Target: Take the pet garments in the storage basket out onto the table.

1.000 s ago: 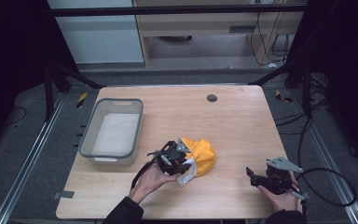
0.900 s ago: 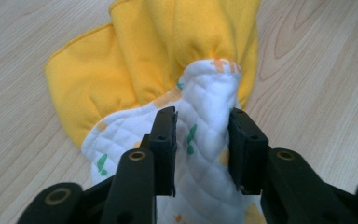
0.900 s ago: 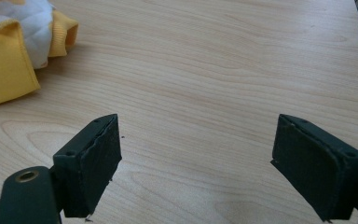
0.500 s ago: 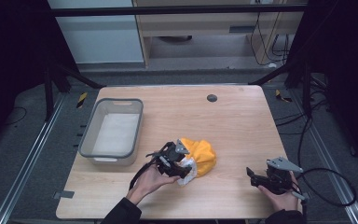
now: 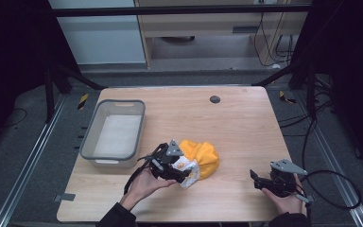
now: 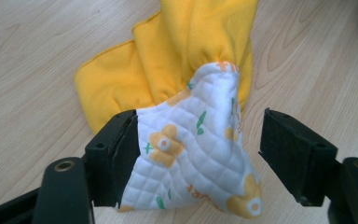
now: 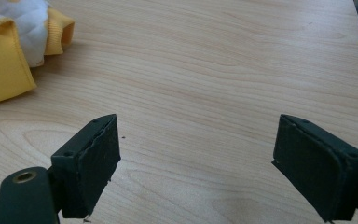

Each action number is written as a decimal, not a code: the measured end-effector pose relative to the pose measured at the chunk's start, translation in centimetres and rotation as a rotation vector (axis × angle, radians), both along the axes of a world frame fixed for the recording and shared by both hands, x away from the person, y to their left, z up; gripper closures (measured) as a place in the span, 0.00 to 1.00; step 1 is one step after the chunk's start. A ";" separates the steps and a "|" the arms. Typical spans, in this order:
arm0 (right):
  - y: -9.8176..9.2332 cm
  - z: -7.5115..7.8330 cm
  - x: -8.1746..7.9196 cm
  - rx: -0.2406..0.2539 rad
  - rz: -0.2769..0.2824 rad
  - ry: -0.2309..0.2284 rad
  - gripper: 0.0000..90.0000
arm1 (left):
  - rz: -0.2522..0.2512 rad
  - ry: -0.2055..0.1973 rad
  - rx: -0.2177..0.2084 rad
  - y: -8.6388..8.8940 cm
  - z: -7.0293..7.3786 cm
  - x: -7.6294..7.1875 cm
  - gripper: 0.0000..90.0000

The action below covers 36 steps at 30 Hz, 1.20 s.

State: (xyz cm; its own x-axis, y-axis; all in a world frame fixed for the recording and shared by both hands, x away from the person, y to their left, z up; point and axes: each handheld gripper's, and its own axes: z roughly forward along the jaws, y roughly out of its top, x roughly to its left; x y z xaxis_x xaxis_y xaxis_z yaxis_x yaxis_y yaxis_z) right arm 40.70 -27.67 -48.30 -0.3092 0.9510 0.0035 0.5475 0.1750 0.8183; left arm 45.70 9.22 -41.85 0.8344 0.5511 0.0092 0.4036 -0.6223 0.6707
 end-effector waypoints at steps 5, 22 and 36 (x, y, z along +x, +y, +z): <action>-0.1 -0.1 0.0 -0.006 0.001 -0.002 0.16 | 0.011 -0.026 -0.025 1.2 -0.1 -0.8 0.25; 0.0 -0.2 -0.1 -0.012 0.009 0.004 0.16 | 0.110 -0.015 -0.051 6.7 -1.9 -3.0 0.24; 0.3 -0.5 -0.1 -0.029 0.020 0.023 0.16 | 0.228 0.018 -0.033 11.9 -4.6 -4.1 0.24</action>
State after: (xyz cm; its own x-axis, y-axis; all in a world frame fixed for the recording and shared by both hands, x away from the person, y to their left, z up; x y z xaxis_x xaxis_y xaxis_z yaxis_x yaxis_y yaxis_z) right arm 40.60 -27.39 -48.80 -0.3279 0.9445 -0.0171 0.5623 0.2097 0.7999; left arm 41.63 21.14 -46.42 0.6882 0.7251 -0.0254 0.5430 -0.4915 0.6808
